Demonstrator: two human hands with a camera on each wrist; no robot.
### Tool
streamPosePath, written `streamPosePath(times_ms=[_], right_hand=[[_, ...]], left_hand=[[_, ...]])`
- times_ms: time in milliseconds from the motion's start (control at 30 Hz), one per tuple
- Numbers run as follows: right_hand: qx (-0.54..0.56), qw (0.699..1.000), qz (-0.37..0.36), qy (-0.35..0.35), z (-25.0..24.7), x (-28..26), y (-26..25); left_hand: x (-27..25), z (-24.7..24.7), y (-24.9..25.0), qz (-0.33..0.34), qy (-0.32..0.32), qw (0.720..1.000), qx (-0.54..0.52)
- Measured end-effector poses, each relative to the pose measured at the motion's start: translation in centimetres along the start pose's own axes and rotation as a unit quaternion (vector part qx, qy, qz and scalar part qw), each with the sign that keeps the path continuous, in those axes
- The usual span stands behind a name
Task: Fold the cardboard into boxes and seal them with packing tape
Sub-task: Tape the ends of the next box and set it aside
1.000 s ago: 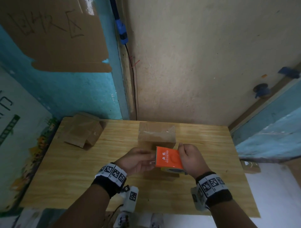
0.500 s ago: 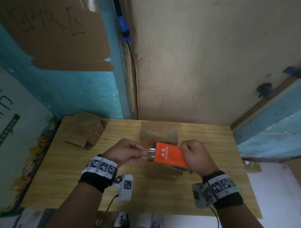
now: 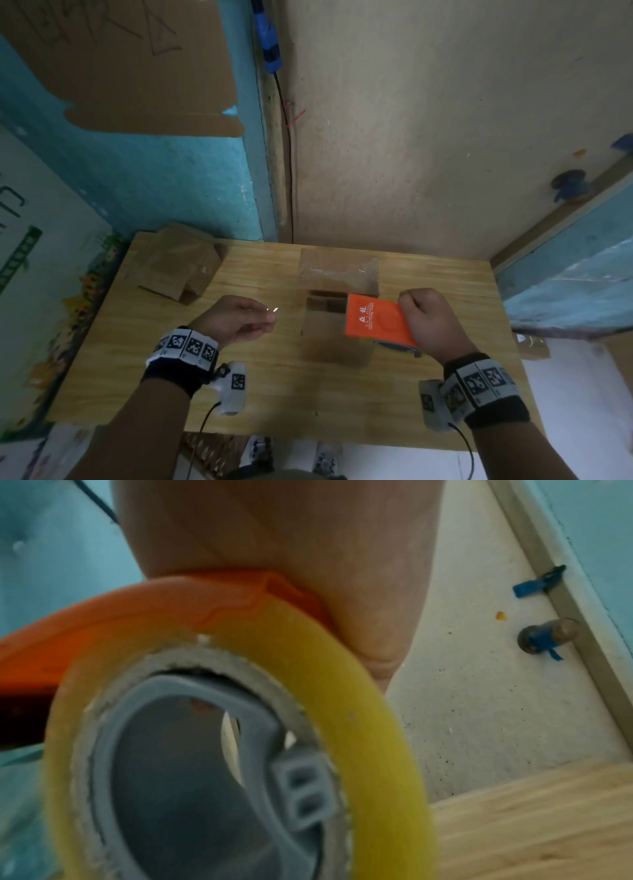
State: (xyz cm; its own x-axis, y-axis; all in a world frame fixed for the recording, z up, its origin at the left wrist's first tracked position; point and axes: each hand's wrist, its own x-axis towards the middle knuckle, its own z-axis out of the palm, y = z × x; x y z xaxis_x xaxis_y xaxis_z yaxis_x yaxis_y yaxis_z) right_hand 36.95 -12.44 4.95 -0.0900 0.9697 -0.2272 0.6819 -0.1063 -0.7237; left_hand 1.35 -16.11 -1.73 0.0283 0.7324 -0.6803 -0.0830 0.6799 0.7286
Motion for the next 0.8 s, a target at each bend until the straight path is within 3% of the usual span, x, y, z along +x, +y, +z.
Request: streamPosePath(times_ms=[133, 233, 400, 600, 800], right_hand=[[0.019, 1.000, 0.021, 0.012, -0.6, 0.7, 0.5], [-0.004, 0.999, 0.040, -0.005, -1.0, 0.8, 0.8], [-0.080, 0.996, 0.026, -0.037, -1.1, 0.7, 1.1], [-0.080, 0.993, 0.061, -0.054, -0.9, 0.3, 0.8], [-0.092, 0.992, 0.059, -0.055, -1.2, 0.2, 1.2]], left_hand=[[0.4, 2.0, -0.3, 0.011, -0.031, 0.994, -0.101], [0.6, 3.5, 0.0, 0.029, -0.094, 0.963, -0.251], [1.4, 6.5, 0.7, 0.070, -0.152, 0.943, -0.288], [2.6, 10.0, 1.4, 0.119, -0.133, 0.903, -0.390], [3.8, 12.1, -0.1, 0.109, -0.046, 0.927, -0.356]])
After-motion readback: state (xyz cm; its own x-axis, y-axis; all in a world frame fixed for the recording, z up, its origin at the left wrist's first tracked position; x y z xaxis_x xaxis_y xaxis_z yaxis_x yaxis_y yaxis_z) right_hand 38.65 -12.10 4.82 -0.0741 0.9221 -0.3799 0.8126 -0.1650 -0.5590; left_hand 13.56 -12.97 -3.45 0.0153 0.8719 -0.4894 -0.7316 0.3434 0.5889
